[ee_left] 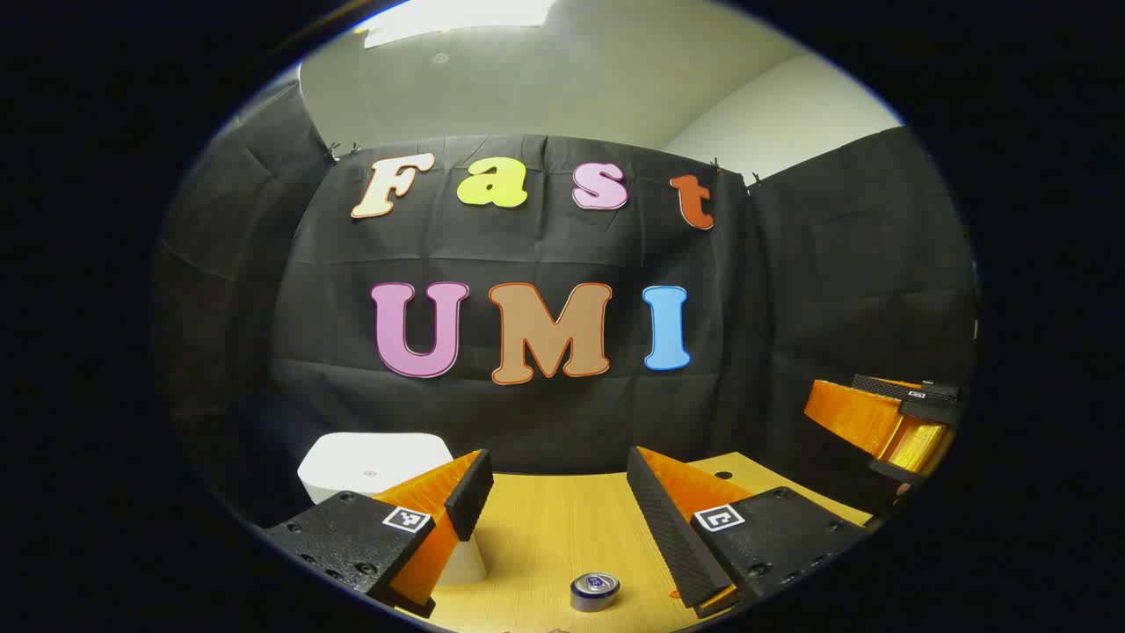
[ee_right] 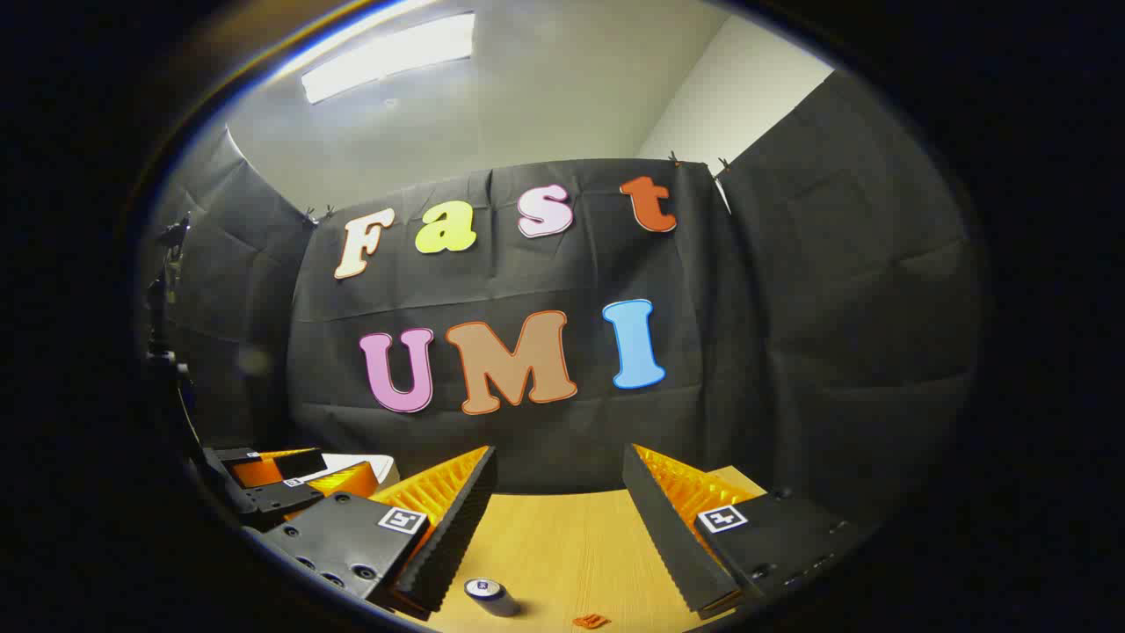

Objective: Press the lid of the desktop garbage bin to open it, pick up the crumpled paper on the desktop and throw it into the bin, then pick up the pop can on the desktop and drop it into the bin, and finally close the garbage bin lid.

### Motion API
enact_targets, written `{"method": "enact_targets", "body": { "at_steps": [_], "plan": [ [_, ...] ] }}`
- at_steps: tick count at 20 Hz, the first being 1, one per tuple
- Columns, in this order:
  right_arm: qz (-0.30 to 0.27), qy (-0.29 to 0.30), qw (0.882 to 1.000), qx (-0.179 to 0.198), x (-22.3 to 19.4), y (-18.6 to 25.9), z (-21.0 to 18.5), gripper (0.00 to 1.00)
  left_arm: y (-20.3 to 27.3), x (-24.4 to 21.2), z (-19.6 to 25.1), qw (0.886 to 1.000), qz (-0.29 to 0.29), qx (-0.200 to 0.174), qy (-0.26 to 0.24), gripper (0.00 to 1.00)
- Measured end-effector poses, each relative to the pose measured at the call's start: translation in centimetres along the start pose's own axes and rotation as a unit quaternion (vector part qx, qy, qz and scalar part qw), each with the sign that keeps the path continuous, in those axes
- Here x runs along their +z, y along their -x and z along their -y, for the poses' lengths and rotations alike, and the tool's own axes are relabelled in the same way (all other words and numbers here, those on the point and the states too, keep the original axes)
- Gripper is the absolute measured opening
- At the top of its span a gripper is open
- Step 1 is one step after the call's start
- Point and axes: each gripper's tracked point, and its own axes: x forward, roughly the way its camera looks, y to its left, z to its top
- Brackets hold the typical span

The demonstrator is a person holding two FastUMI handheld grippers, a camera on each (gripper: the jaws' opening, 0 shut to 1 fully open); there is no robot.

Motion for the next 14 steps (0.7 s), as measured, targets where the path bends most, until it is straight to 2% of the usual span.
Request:
{"method": "enact_targets", "body": {
  "at_steps": [14],
  "plan": [
    [-0.006,0.005,1.0,0.01,0.1,-1.8,-0.6,0.96,-0.5,0.9,-1.6,0.999,0.014,0.029,-0.016,0.93]
  ]
}}
